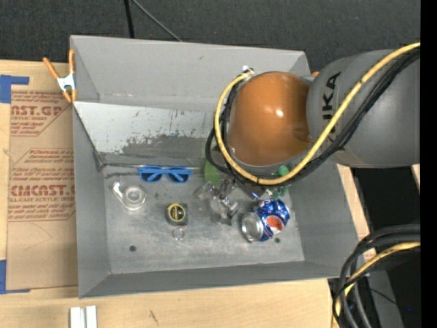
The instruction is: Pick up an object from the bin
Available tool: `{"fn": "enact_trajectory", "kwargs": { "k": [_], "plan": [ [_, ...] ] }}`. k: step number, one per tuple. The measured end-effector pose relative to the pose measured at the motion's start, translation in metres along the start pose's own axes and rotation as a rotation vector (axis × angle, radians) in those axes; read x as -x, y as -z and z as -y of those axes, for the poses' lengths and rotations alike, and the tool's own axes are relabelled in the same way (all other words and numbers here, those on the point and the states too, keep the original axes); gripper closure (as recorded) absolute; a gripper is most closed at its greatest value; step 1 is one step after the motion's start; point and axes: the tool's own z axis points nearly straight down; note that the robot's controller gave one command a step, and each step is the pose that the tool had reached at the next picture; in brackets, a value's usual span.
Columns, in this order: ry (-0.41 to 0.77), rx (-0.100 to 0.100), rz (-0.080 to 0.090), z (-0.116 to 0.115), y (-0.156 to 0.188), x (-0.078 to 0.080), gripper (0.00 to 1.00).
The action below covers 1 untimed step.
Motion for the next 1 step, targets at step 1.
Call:
{"fn": "enact_trajectory", "kwargs": {
  "k": [1],
  "plan": [
    [0.327, 0.002, 0.002, -0.0112, -0.027, -0.0052, 1.0]
  ]
}}
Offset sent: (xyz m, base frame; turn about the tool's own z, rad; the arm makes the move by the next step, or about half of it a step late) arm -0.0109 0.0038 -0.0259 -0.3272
